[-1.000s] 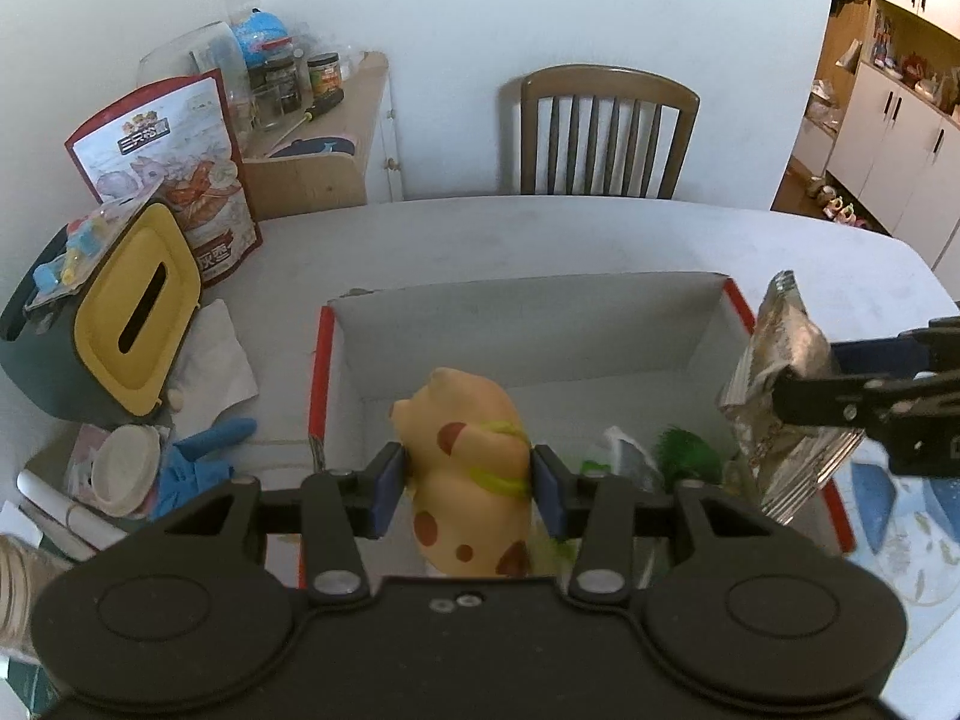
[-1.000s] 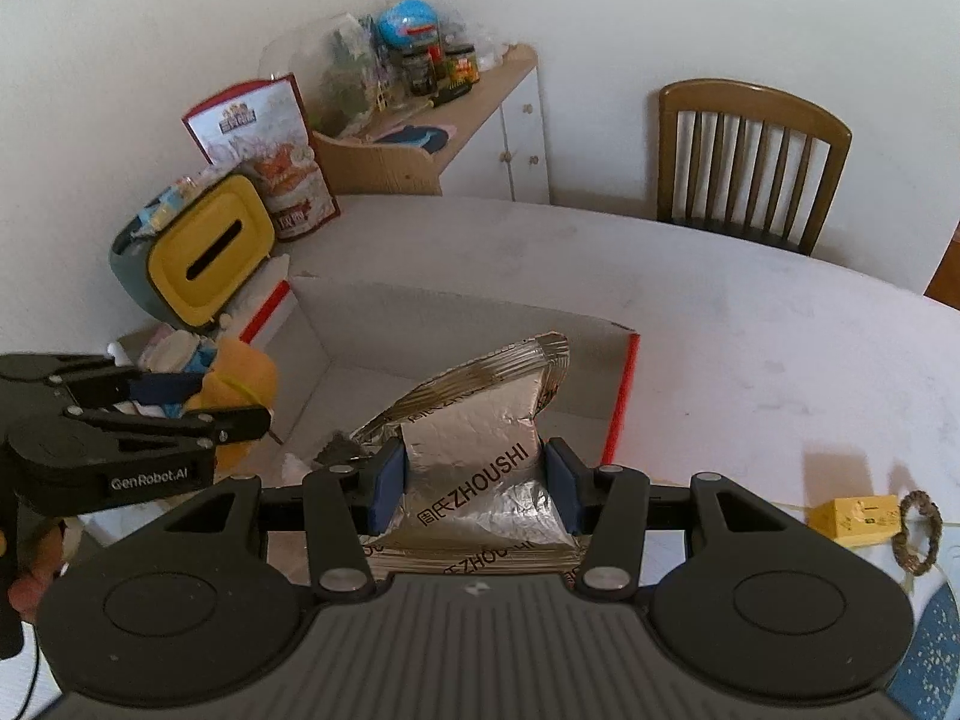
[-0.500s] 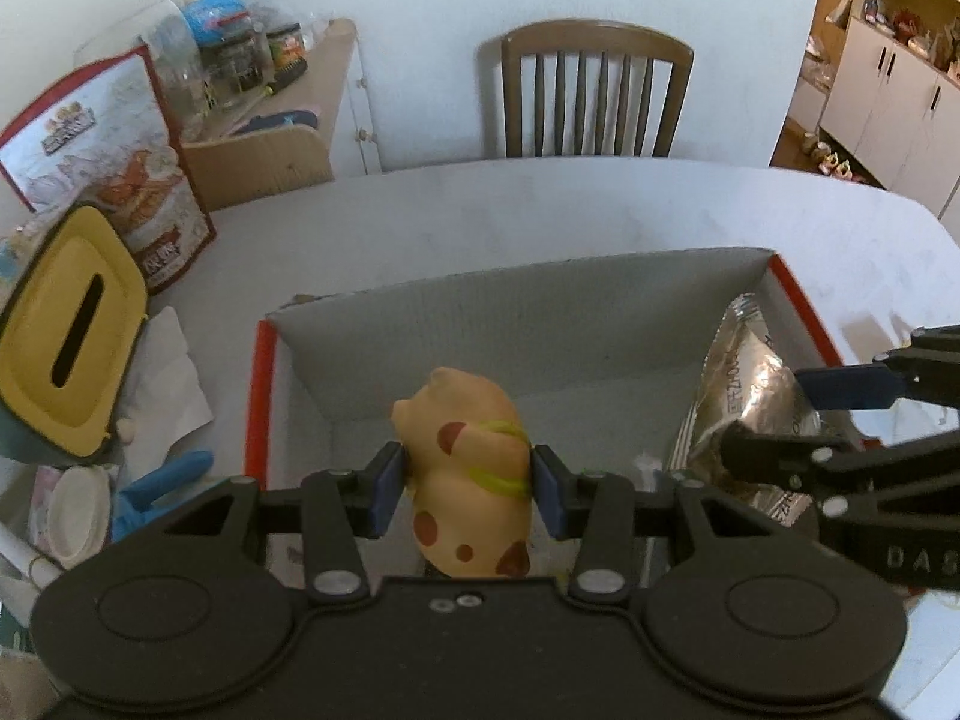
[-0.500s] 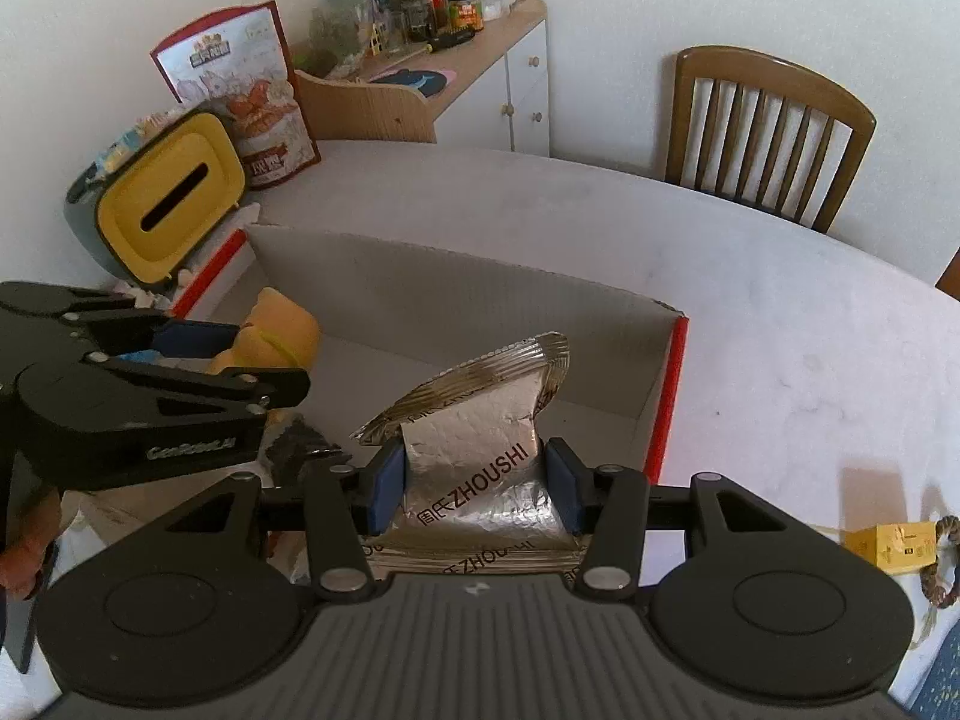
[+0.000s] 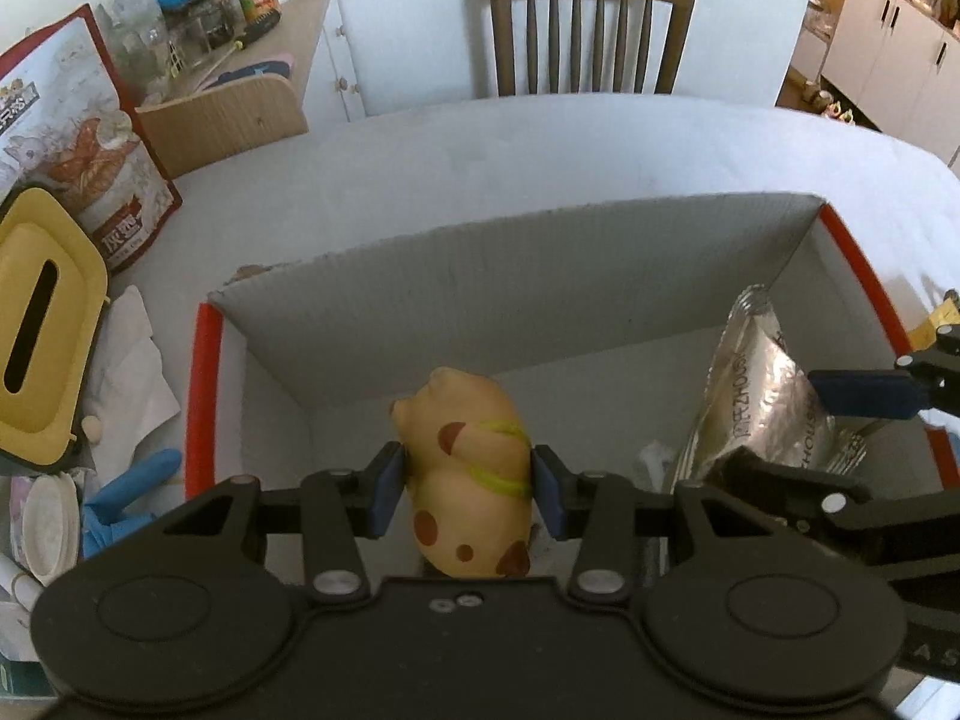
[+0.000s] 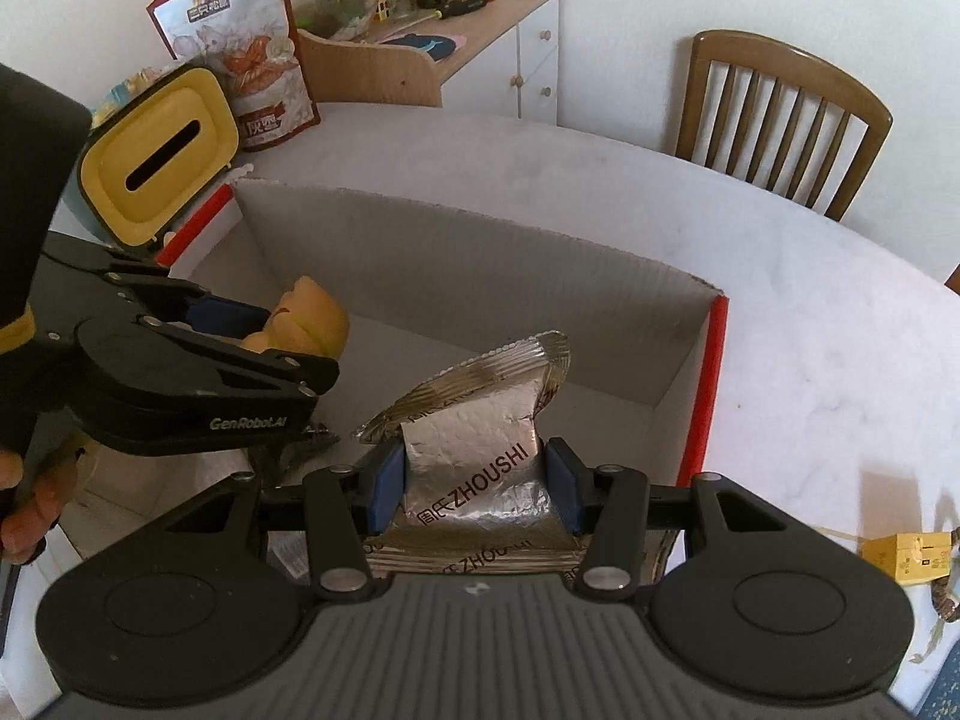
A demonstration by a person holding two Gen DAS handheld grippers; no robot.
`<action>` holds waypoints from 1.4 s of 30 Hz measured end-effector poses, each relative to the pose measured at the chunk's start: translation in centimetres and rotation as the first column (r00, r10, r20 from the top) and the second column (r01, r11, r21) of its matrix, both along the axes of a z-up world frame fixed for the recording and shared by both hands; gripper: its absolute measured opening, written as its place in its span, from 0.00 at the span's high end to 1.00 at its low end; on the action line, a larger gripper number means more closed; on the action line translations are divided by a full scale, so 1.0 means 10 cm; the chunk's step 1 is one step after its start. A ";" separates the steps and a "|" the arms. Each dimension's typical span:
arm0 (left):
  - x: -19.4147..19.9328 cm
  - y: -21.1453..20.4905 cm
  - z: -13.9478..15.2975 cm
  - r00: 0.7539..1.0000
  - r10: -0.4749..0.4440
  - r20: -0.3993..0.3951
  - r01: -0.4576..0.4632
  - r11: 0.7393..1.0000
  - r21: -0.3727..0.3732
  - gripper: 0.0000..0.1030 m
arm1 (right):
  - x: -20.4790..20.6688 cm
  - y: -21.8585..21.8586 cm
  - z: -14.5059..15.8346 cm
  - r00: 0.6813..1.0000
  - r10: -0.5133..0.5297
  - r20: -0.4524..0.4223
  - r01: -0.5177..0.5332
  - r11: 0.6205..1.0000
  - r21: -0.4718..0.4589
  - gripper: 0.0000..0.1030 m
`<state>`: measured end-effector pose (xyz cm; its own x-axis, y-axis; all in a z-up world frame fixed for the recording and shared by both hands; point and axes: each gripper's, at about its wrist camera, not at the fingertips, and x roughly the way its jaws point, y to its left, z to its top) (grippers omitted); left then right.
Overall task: Organize objects
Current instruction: 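Carry the yellow-spotted toy and foil bag into the red box with both grippers, then open both grippers to drop the toy and foil bag into the box, then move both grippers back toward the small yellow box and brown braided cord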
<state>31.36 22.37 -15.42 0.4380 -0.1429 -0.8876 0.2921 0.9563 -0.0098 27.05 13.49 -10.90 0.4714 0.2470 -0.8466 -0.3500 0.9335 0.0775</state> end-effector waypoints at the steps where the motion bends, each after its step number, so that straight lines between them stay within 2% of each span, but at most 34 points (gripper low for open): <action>1: 0.01 0.00 -0.02 1.000 0.000 -0.009 0.000 1.000 0.004 0.57 | 0.00 0.00 -0.01 1.000 0.002 -0.002 -0.002 1.000 0.000 0.52; 15: 0.03 -0.01 -0.10 0.999 0.001 -0.043 0.000 1.000 0.020 0.54 | -0.02 0.00 0.00 1.000 -0.011 0.010 0.011 1.000 0.014 0.51; 20: 0.02 0.02 -0.08 0.999 0.010 -0.036 -0.010 1.000 0.013 0.53 | -0.07 0.01 0.06 0.999 0.009 0.031 -0.009 1.000 0.010 0.43; 23: -0.04 0.01 -0.02 1.000 0.008 -0.017 -0.008 1.000 0.008 0.41 | -0.12 -0.01 0.12 0.999 0.014 0.043 -0.015 1.000 0.014 0.41; 31: -0.14 -0.01 0.14 0.999 0.016 0.032 -0.016 1.000 -0.013 0.40 | -0.28 -0.11 0.31 0.997 0.019 0.072 -0.022 0.999 0.029 0.40; 35: -0.22 -0.03 0.24 0.998 0.019 0.055 -0.018 1.000 -0.024 0.39 | -0.40 -0.20 0.42 0.995 0.026 0.096 -0.031 0.999 0.045 0.35; 42: -0.45 -0.13 0.50 0.994 0.006 0.111 0.000 0.999 -0.052 0.39 | -0.61 -0.41 0.65 0.990 0.028 0.139 -0.039 0.996 0.082 0.33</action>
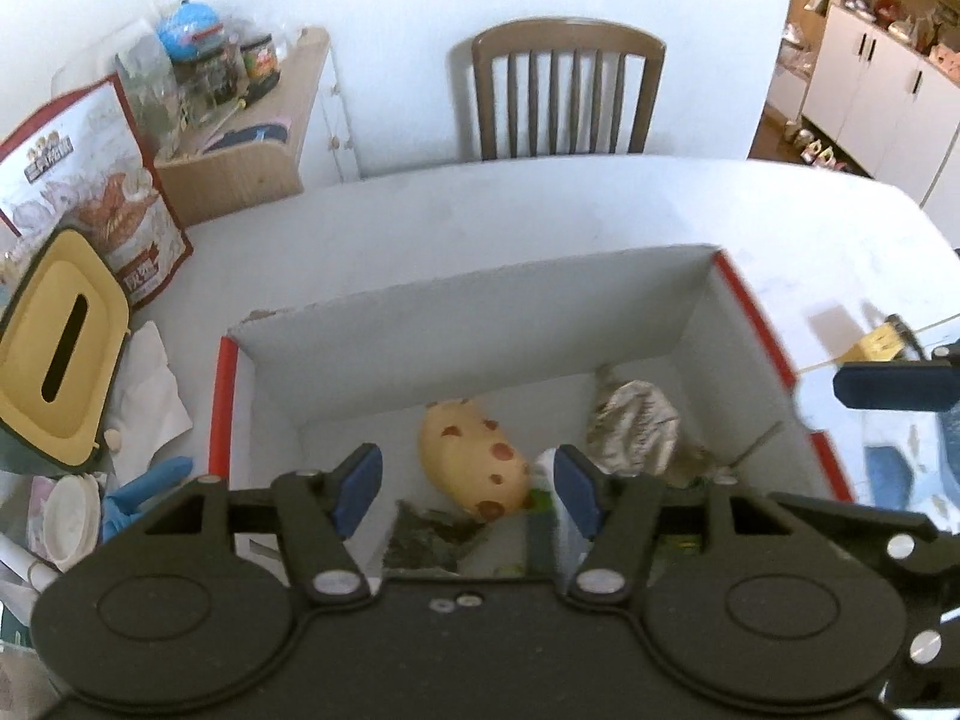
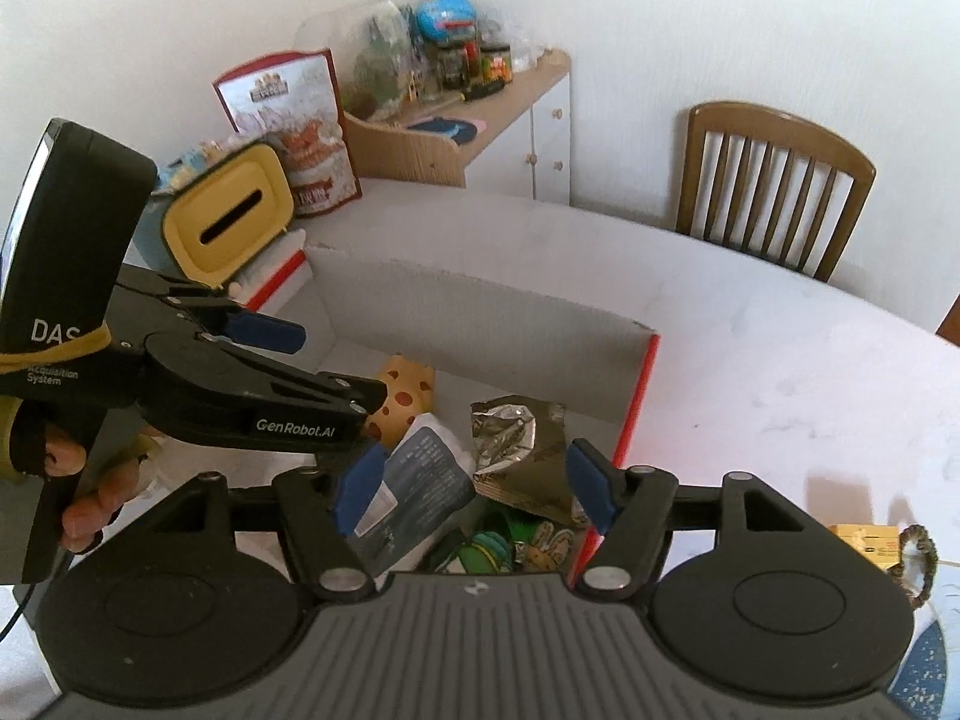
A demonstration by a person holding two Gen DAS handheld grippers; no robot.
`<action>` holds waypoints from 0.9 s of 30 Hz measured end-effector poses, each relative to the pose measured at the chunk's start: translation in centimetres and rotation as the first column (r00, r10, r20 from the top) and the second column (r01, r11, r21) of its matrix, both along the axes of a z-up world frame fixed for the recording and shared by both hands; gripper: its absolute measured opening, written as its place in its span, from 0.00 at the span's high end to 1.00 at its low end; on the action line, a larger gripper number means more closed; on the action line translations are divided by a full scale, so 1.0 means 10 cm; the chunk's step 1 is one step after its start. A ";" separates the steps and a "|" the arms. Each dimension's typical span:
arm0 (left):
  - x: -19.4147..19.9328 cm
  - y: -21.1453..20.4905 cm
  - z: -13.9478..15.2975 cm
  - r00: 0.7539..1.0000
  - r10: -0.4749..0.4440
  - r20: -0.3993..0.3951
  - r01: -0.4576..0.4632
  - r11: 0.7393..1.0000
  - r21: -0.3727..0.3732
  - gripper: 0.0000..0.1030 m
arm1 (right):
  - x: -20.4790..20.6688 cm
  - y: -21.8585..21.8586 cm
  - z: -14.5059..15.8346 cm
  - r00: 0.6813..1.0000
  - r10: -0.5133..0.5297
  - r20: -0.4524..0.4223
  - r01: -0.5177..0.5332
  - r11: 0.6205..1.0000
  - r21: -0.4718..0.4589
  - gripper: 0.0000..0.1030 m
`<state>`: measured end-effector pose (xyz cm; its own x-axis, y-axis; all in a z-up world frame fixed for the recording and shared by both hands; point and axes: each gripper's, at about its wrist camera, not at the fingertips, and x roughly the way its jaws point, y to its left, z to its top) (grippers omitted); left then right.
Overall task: Organize objects
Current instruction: 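Move both grippers back toward the small yellow box and brown braided cord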
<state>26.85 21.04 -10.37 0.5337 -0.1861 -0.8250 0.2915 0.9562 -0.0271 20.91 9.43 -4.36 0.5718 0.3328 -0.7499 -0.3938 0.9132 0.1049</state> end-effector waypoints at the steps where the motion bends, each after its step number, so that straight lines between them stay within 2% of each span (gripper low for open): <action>1: -0.03 -0.02 0.03 1.000 -0.001 0.008 0.001 1.000 -0.004 0.39 | -0.04 -0.04 0.03 1.000 0.000 0.007 0.000 1.000 0.004 0.32; 10: -0.36 -0.27 0.36 0.997 -0.012 0.072 0.016 0.999 -0.046 0.37 | -0.31 -0.41 0.30 0.998 -0.001 0.067 -0.003 0.999 0.048 0.30; 14: -0.49 -0.40 0.48 0.994 -0.011 0.105 0.017 0.998 -0.055 0.28 | -0.44 -0.62 0.36 0.997 -0.010 0.082 0.004 0.998 0.065 0.28; 23: -0.70 -0.76 0.59 0.991 -0.022 0.128 0.031 0.997 -0.074 0.25 | -0.67 -1.19 0.48 0.990 -0.063 0.124 0.051 0.994 0.098 0.23; 27: -0.77 -0.94 0.60 0.991 -0.030 0.133 0.042 0.995 -0.086 0.19 | -0.73 -1.49 0.47 0.988 -0.096 0.124 0.082 0.991 0.109 0.21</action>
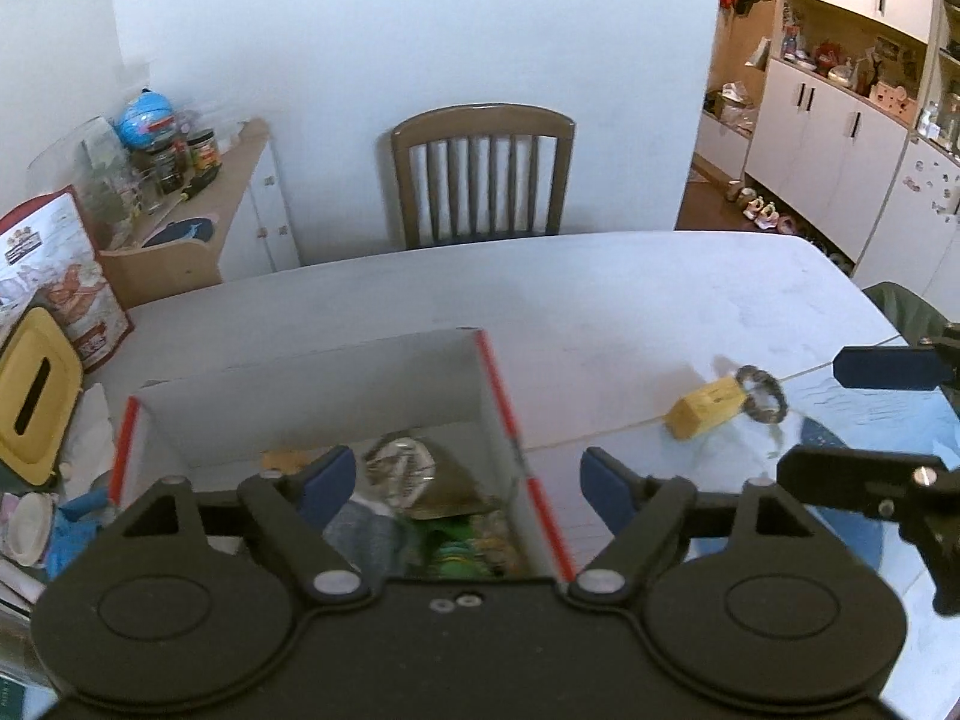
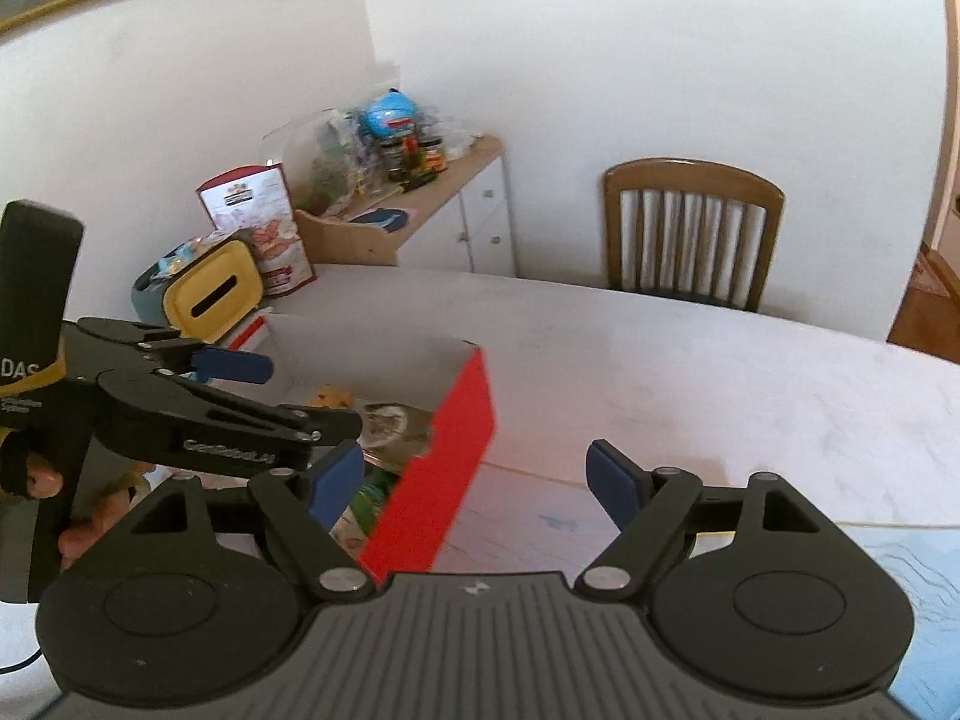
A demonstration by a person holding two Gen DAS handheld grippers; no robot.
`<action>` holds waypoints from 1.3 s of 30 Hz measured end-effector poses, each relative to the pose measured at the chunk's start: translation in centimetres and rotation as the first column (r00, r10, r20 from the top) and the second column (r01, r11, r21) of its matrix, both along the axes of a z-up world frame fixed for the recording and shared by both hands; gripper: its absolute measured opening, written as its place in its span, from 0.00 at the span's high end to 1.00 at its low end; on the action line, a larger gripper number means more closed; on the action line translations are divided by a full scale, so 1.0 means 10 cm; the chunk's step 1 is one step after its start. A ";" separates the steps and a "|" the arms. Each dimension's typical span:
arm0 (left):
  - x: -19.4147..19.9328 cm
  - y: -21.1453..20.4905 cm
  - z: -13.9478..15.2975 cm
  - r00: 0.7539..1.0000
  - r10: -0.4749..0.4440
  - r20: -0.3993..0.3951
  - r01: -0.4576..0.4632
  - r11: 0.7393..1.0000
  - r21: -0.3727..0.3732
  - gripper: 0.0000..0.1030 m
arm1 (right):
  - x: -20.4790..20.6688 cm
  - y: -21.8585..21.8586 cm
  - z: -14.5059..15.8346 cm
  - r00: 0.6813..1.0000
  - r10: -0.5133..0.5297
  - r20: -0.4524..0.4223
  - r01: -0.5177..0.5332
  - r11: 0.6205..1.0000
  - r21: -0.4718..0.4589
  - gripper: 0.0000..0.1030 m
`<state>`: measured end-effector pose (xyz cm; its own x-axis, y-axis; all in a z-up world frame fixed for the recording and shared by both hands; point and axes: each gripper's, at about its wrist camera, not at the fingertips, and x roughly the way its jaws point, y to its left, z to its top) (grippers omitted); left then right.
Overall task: Organize objects
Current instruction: 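Move both grippers back toward the small yellow box and brown braided cord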
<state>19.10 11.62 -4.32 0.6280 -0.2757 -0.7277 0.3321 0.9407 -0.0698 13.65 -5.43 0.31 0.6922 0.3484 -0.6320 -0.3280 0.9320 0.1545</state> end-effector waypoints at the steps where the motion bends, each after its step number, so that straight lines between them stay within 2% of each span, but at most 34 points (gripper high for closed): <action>1: -0.02 -0.06 0.00 1.000 -0.005 0.003 0.005 1.000 0.000 0.19 | -0.01 -0.07 -0.01 1.000 -0.006 -0.002 0.006 1.000 -0.001 0.21; 13: -0.09 -0.63 -0.08 0.999 -0.044 -0.013 0.043 0.999 -0.022 0.11 | -0.10 -0.88 -0.18 0.995 -0.102 -0.007 0.102 0.994 0.033 0.18; 20: -0.08 -0.93 -0.13 0.997 -0.075 -0.020 0.075 0.997 -0.032 0.01 | -0.04 -1.19 -0.30 0.992 -0.128 -0.011 0.128 0.991 0.026 0.17; 24: -0.06 -1.13 -0.18 0.994 -0.103 -0.022 0.102 0.994 -0.030 0.01 | 0.00 -1.37 -0.40 0.990 -0.141 -0.016 0.141 0.990 0.009 0.16; 31: 0.05 -1.46 -0.39 0.991 -0.131 -0.039 0.130 0.991 -0.020 0.01 | 0.12 -1.71 -0.70 0.982 -0.186 -0.044 0.182 0.980 -0.076 0.16; 35: 0.15 -1.61 -0.52 0.990 -0.128 -0.055 0.126 0.992 -0.029 0.01 | 0.24 -1.90 -0.86 0.973 -0.221 -0.073 0.214 0.973 -0.090 0.16; 39: 0.23 -1.76 -0.63 0.989 -0.140 -0.040 0.140 0.990 -0.001 0.01 | 0.42 -2.06 -0.98 0.958 -0.265 -0.106 0.259 0.963 -0.072 0.16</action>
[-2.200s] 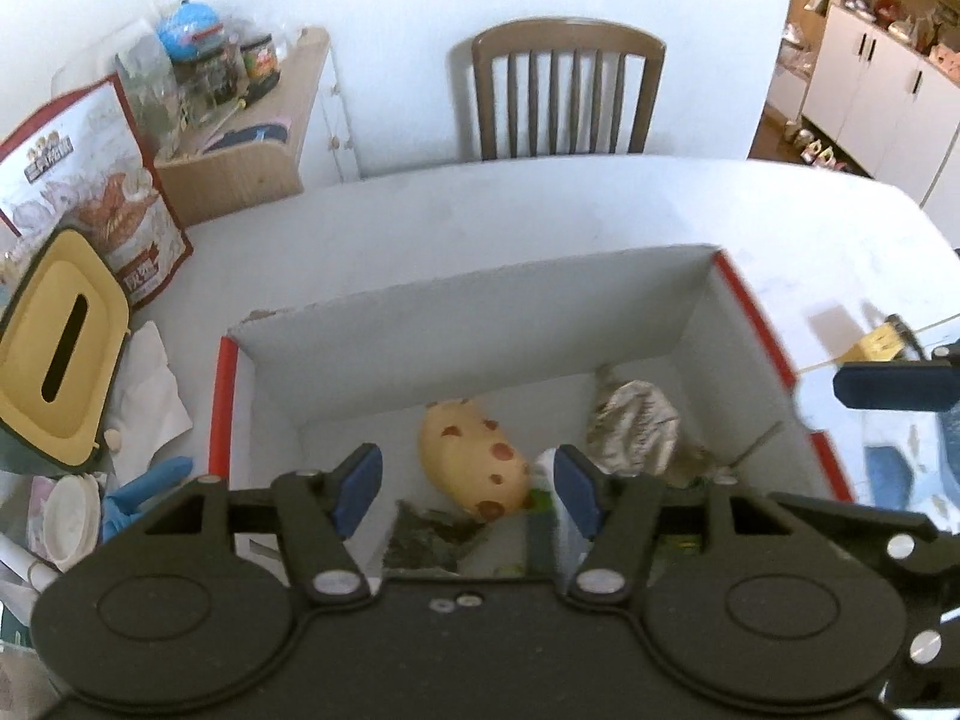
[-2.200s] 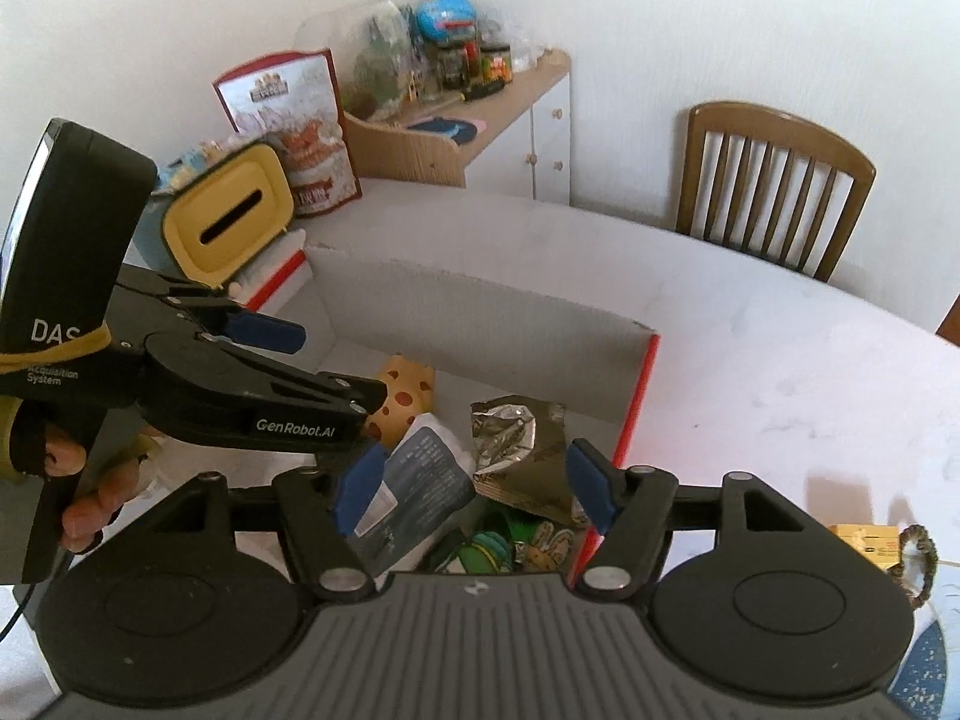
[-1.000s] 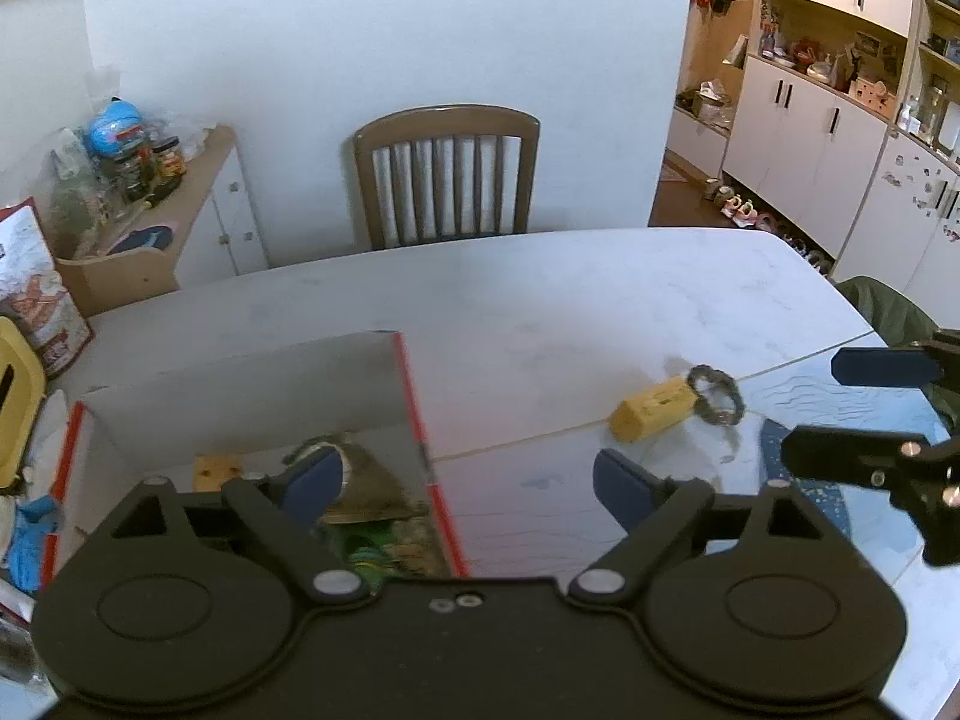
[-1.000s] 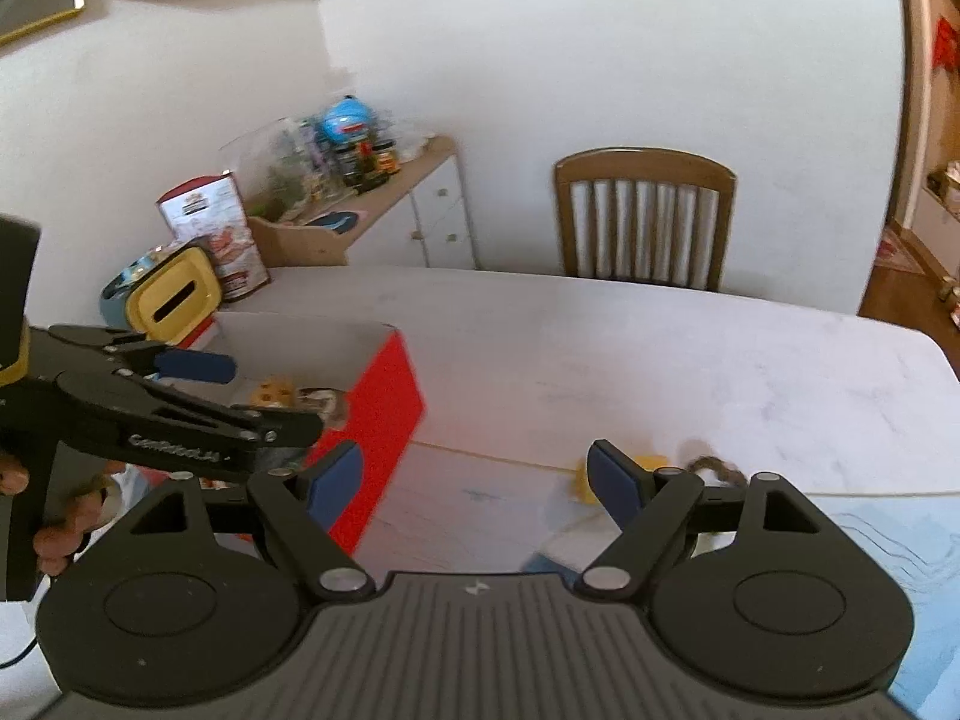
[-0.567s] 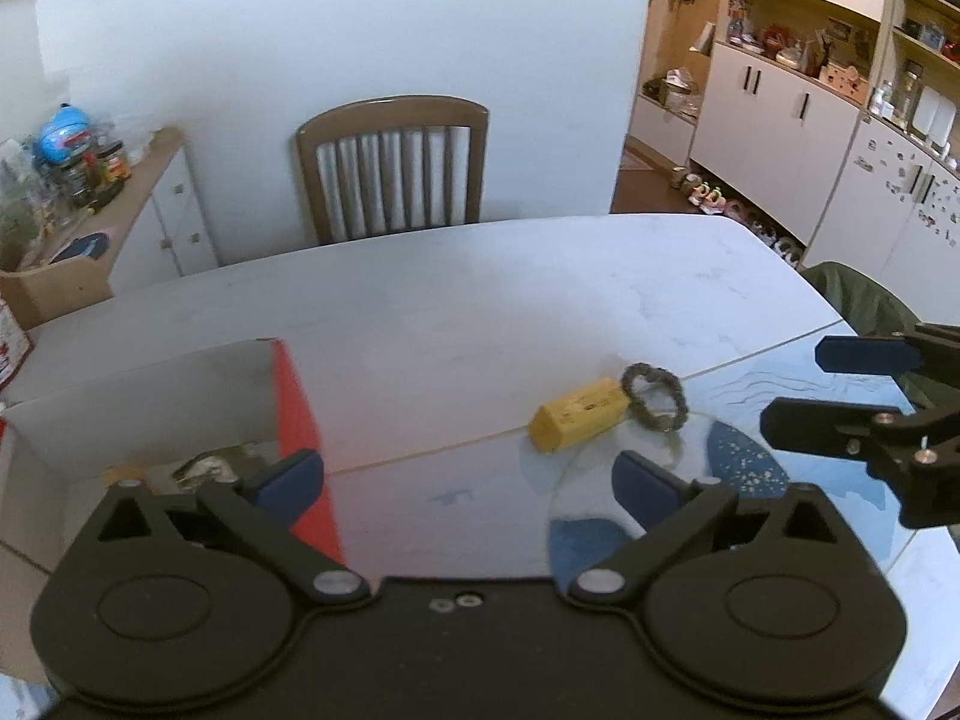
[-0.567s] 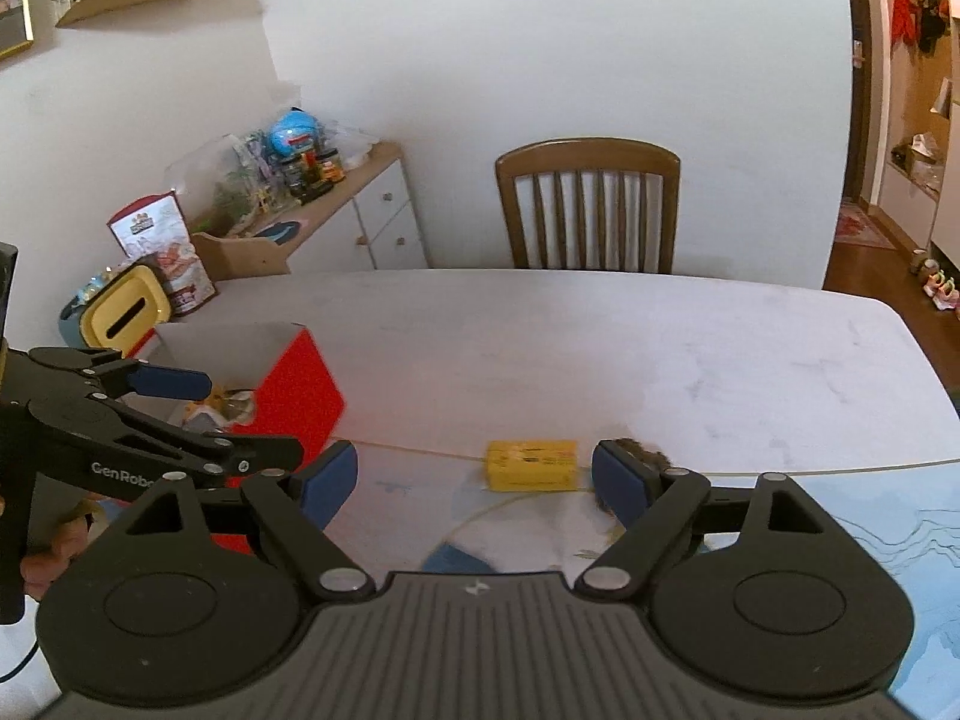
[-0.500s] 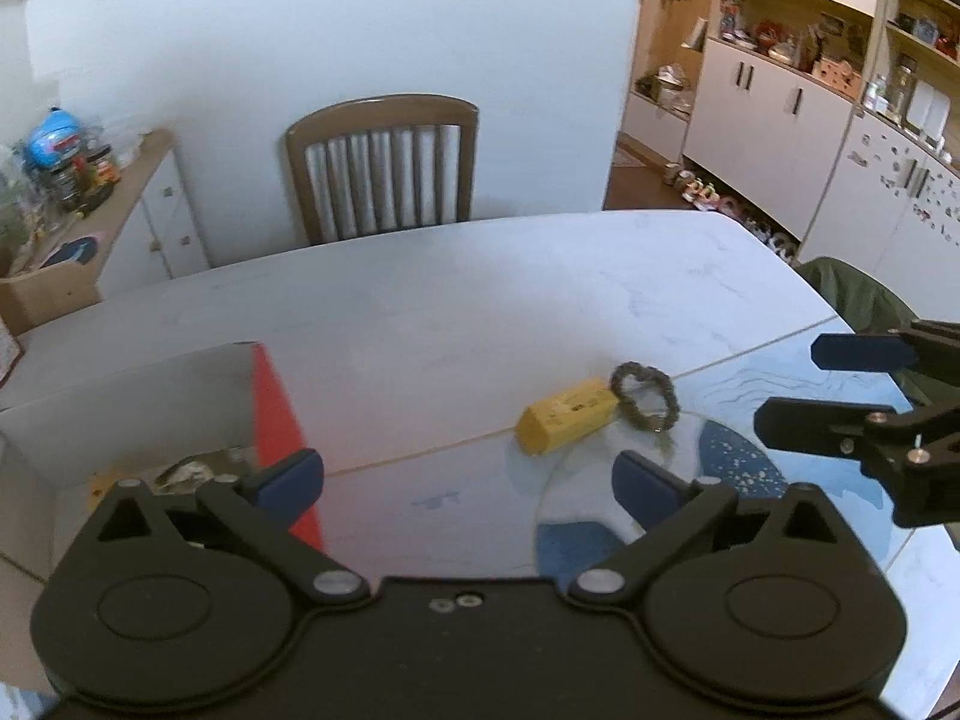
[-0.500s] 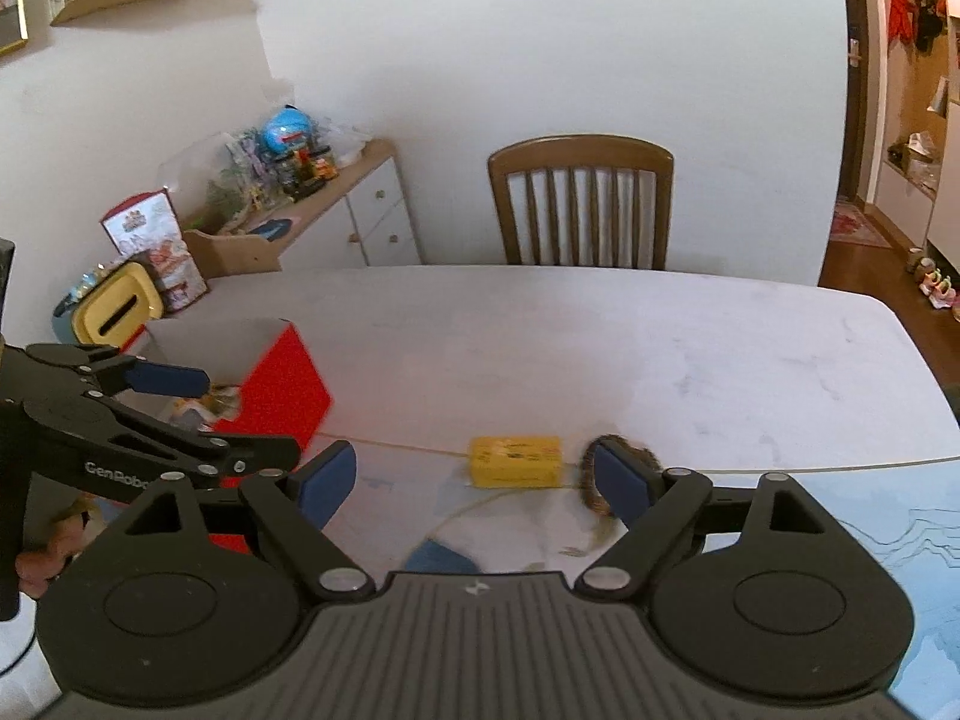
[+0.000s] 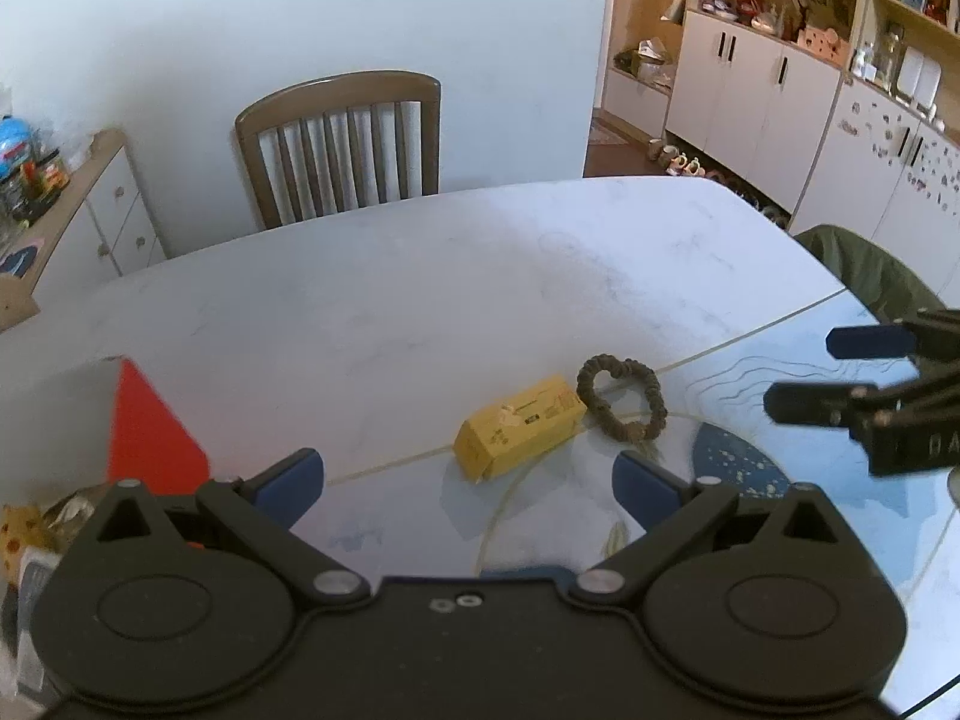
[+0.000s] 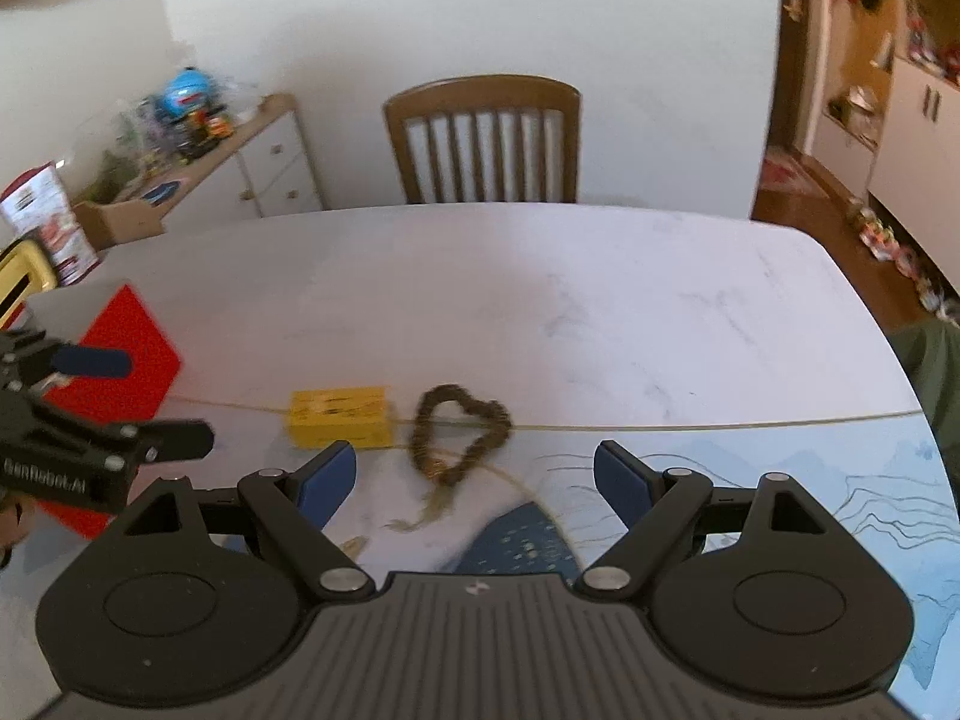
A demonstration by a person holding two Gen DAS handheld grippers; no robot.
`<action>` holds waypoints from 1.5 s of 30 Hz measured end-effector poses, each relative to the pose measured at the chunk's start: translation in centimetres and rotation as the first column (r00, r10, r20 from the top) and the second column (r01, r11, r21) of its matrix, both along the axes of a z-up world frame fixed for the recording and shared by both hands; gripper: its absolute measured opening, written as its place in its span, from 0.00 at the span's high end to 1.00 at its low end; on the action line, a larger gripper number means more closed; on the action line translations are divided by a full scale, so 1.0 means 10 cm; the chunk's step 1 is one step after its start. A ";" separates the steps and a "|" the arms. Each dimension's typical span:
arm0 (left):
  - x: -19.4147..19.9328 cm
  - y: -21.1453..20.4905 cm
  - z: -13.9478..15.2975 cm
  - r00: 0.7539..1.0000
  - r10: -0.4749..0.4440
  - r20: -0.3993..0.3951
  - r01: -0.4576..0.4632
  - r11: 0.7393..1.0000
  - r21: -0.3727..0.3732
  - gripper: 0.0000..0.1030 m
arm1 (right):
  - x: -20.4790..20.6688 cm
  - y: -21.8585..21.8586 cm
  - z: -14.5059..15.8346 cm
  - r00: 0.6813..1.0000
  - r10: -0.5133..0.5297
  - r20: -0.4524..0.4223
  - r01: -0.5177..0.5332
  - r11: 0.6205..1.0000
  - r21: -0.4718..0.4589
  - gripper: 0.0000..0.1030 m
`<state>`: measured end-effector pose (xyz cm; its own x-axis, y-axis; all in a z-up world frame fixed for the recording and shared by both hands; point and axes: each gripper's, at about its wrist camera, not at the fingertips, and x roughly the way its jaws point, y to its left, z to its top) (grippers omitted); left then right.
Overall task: Organize objects
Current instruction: 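Move both grippers back toward the small yellow box and brown braided cord, then grasp the small yellow box with the left gripper while the right grasps the brown cord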
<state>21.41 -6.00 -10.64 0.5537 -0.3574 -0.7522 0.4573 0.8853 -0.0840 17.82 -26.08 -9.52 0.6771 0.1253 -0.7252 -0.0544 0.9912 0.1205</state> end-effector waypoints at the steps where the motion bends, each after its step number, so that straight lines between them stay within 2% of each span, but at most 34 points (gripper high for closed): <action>1: 0.02 -0.04 -0.03 1.000 -0.001 0.002 0.001 1.000 0.004 0.01 | 0.04 -0.01 -0.03 1.000 -0.005 -0.005 0.005 1.000 0.003 0.16; 12: 0.20 -0.36 -0.30 0.994 -0.103 0.043 0.099 0.991 0.088 0.01 | 0.42 -0.14 -0.41 0.996 -0.004 -0.087 0.003 1.000 -0.016 0.16; 17: 0.30 -0.42 -0.44 0.993 -0.114 0.029 0.111 0.988 0.105 0.01 | 0.54 -0.15 -0.56 0.994 -0.013 -0.109 0.012 1.000 -0.013 0.16; 24: 0.41 -0.51 -0.59 0.993 -0.118 0.014 0.115 0.986 0.124 0.01 | 0.70 -0.02 -0.69 0.991 0.033 -0.126 -0.042 0.997 -0.066 0.18; 28: 0.47 -0.53 -0.67 0.992 -0.126 0.008 0.124 0.983 0.132 0.03 | 0.78 0.04 -0.76 0.989 0.055 -0.138 -0.067 0.994 -0.082 0.28; 31: 0.52 -0.56 -0.73 0.992 -0.128 -0.002 0.127 0.982 0.141 0.08 | 0.82 0.11 -0.81 0.987 0.072 -0.146 -0.086 0.992 -0.095 0.37; 34: 0.52 -0.58 -0.77 0.990 -0.138 0.007 0.135 0.979 0.154 0.10 | 0.84 0.18 -0.85 0.984 0.091 -0.150 -0.107 0.989 -0.102 0.49; 35: 0.52 -0.59 -0.77 0.989 -0.145 0.016 0.140 0.977 0.159 0.13 | 0.86 0.20 -0.86 0.983 0.098 -0.154 -0.115 0.988 -0.105 0.53; 36: 0.52 -0.60 -0.77 0.988 -0.156 0.018 0.152 0.976 0.159 0.20 | 0.86 0.21 -0.88 0.982 0.102 -0.157 -0.119 0.987 -0.106 0.54; 40: 0.48 -0.64 -0.77 0.982 -0.184 0.031 0.176 0.970 0.166 0.28 | 0.87 0.25 -0.89 0.983 0.107 -0.151 -0.124 0.986 -0.113 0.65; 42: 0.48 -0.64 -0.77 0.982 -0.188 0.026 0.181 0.971 0.157 0.38 | 0.86 0.25 -0.88 0.983 0.101 -0.151 -0.119 0.987 -0.111 0.69; 44: 0.49 -0.64 -0.77 0.983 -0.184 0.017 0.179 0.973 0.142 0.46 | 0.86 0.26 -0.88 0.983 0.100 -0.152 -0.117 0.987 -0.113 0.79; 45: 0.49 -0.65 -0.76 0.984 -0.179 0.016 0.175 0.975 0.140 0.47 | 0.85 0.27 -0.88 0.984 0.098 -0.152 -0.116 0.987 -0.113 0.81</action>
